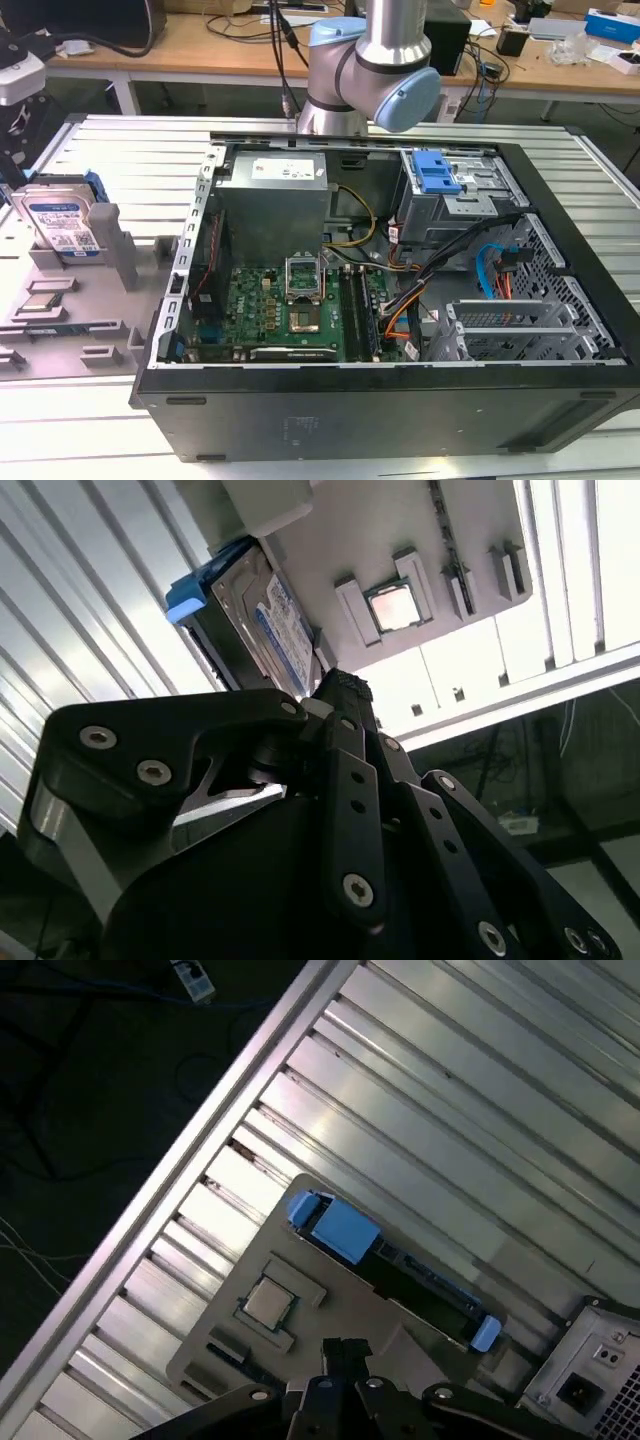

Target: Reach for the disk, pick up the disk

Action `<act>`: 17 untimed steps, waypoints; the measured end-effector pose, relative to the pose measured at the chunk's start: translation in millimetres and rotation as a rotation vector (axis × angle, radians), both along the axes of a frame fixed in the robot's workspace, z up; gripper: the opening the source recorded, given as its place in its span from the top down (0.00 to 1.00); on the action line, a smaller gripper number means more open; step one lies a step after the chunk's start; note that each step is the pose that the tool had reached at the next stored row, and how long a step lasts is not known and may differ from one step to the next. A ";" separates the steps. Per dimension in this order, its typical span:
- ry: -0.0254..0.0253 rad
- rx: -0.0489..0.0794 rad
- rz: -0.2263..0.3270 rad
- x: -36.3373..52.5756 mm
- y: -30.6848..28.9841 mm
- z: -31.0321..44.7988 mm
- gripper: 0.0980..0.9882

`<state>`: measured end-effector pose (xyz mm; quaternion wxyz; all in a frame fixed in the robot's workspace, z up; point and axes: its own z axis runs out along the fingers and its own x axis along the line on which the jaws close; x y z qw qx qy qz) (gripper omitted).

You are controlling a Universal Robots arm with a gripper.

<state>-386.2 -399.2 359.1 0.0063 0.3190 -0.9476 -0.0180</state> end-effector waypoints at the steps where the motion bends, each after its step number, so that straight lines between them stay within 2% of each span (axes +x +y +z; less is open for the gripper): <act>1: 0.0000 0.000 0.023 0.0 0.0 0.0 0.99; 2: 0.0000 0.000 0.054 0.0 0.0 0.0 0.99; 4: 0.0000 0.000 0.081 0.0 0.0 0.0 0.99; 8: 0.0000 0.000 0.187 0.0 0.0 0.0 0.99; 17: -0.0001 0.000 0.344 0.0 0.0 0.0 0.99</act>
